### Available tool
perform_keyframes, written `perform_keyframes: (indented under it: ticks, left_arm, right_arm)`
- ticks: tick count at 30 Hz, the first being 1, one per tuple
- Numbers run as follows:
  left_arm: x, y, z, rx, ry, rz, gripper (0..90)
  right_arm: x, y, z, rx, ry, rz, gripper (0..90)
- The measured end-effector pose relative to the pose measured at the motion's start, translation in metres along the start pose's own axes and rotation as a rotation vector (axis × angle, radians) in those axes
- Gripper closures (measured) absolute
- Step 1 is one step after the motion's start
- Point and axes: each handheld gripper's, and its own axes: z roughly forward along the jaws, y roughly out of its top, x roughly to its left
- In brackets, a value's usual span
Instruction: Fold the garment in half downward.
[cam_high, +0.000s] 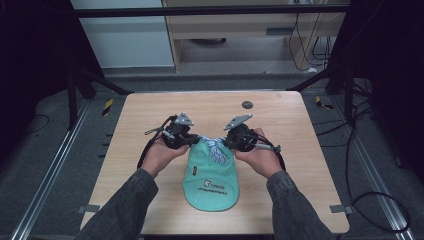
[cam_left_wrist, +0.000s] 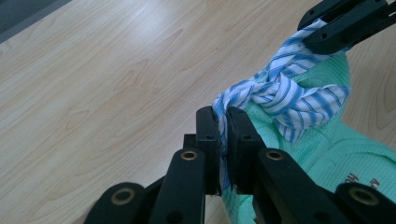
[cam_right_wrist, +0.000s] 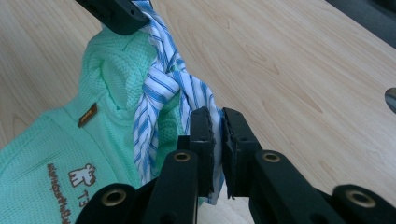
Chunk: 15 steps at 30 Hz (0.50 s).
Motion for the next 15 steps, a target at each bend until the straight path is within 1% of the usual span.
perform_keyframes:
  ticks: [3,4,7,15]
  left_arm:
    - [0.0002,0.0013,-0.0005,-0.001,0.000,-0.001,84.5]
    - [0.0006,0.0022,-0.0010,0.002,0.001,0.006,84.5]
    - [0.0001,0.0041,-0.0016,-0.004,0.006,0.005,84.5]
    - [0.0010,0.0078,-0.0020,0.001,0.012,0.013,84.5]
  right_arm:
    - [-0.0007,0.0014,-0.0007,0.001,-0.006,-0.001,83.3]
    - [-0.0010,0.0019,-0.0011,0.000,-0.007,0.001,83.3]
    - [-0.0021,0.0030,-0.0026,-0.003,-0.010,-0.006,83.3]
    - [-0.0038,0.0042,-0.0034,-0.014,-0.018,-0.016,83.2]
